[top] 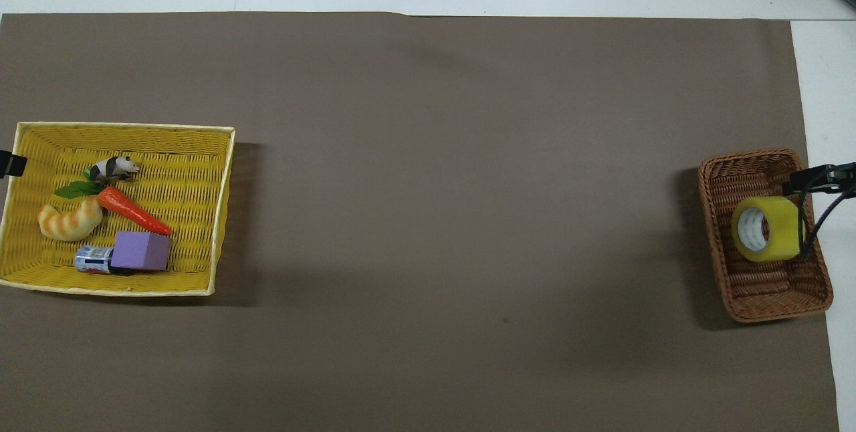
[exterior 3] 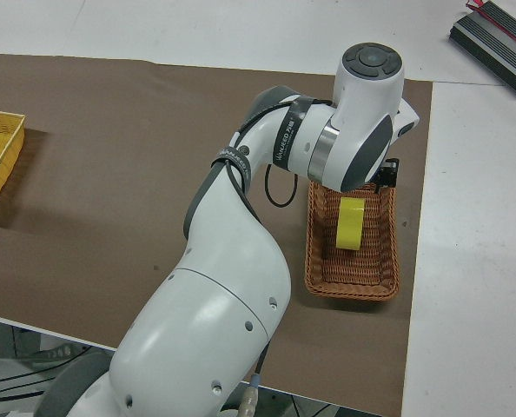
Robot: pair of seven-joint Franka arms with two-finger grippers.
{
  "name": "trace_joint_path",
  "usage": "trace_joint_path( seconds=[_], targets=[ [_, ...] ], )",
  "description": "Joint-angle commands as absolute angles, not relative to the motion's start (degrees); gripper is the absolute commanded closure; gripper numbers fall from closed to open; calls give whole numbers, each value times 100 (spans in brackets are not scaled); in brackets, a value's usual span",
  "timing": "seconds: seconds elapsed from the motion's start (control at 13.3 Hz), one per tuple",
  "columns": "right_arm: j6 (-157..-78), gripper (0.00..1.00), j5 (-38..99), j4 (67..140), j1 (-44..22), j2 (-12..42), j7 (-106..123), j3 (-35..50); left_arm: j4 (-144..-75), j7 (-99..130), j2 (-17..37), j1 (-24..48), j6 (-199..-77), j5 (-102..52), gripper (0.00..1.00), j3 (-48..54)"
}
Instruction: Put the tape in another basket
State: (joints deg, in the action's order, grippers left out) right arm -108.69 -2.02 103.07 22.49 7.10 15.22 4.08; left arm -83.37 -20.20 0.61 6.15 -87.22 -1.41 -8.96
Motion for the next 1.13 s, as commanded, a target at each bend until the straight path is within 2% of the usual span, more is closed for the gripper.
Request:
trace_joint_path(
  seconds=[0.0,0.3,0.53,0.68,0.83,1.05],
  targets=[
    [-10705,0,-527,10222,1970,300,1250,466,-8437,-2083,-53,598,-8684,-62,0,-870],
    [-10346,0,-475,10213,1171,-184,-164,475,-8437,-2092,-53,598,-8684,-62,0,-870],
    [-10125,0,-413,10204,538,-255,-1149,668,-8437,-2092,-53,606,-8684,-62,0,-870],
    [-9994,0,-378,9995,562,-211,-698,659,-8437,-2083,-53,598,-8684,-62,0,-870],
    [-9381,0,103,9459,702,-141,-553,572,-8437,-2083,-53,598,-8684,-62,0,-870],
    [-8624,0,62,8765,756,-88,-598,563,-8437,-2083,-53,606,-8684,-62,0,-870]
  ],
)
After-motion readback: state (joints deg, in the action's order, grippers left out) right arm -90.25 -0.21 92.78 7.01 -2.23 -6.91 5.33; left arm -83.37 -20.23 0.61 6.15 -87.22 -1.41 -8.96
